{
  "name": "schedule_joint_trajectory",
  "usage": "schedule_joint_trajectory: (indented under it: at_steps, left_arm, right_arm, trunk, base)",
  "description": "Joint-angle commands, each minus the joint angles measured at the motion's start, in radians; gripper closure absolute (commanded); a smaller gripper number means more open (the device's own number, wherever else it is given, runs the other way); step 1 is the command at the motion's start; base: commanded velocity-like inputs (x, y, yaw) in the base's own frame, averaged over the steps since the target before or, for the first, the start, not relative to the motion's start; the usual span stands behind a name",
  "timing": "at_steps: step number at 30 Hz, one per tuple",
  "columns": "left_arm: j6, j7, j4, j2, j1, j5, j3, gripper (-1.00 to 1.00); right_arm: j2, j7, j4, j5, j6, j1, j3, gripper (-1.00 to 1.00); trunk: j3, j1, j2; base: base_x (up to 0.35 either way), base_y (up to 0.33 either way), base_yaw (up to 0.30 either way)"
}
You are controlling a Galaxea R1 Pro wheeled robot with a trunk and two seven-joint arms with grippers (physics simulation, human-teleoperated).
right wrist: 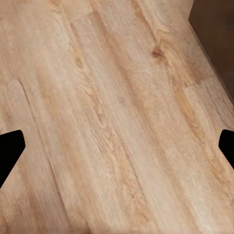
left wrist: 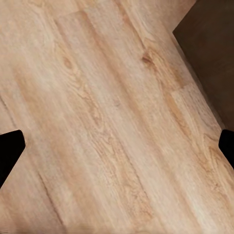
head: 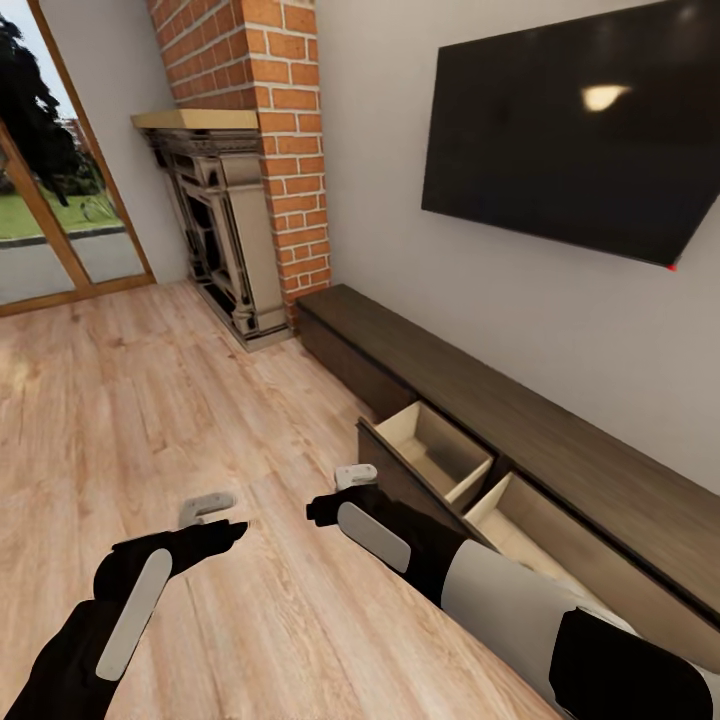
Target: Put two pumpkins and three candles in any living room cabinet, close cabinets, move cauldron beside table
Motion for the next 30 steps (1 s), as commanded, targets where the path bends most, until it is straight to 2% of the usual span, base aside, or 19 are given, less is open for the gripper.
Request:
schedule_joint_trajectory:
  at_steps: [1, 10, 27, 30]
  left_arm:
    - [0.004, 0.009, -0.001, 0.0, -0.001, 0.01, 0.0, -1.0]
    - [0.004, 0.009, -0.001, 0.0, -0.001, 0.01, 0.0, -1.0]
    - [0.004, 0.009, -0.001, 0.0, -0.001, 0.012, 0.0, -1.0]
    - [0.004, 0.009, -0.001, 0.0, -0.001, 0.011, 0.0, -1.0]
  right_arm:
    - [0.0, -0.007, -0.001, -0.006, 0.001, -0.001, 0.003, -1.0]
    - [0.0, -0.007, -0.001, -0.006, 0.001, -0.001, 0.003, -1.0]
    - [0.0, 0.003, -0.002, -0.006, -0.016, -0.001, 0.004, -1.0]
    - [0.0, 0.005, -0.002, -0.006, -0.016, -0.001, 0.004, -1.0]
  trunk:
    - [-0.001, 0.0, 0.0]
    - [-0.001, 0.0, 0.0]
    - [-0.001, 0.0, 0.0]
    - [0.0, 0.0, 0.0]
  base:
    - [-0.005, 0.006, 0.291]
    - [-0.001, 0.001, 0.267]
    - [-0.018, 0.0, 0.018]
    - [-0.087, 0.0, 0.161]
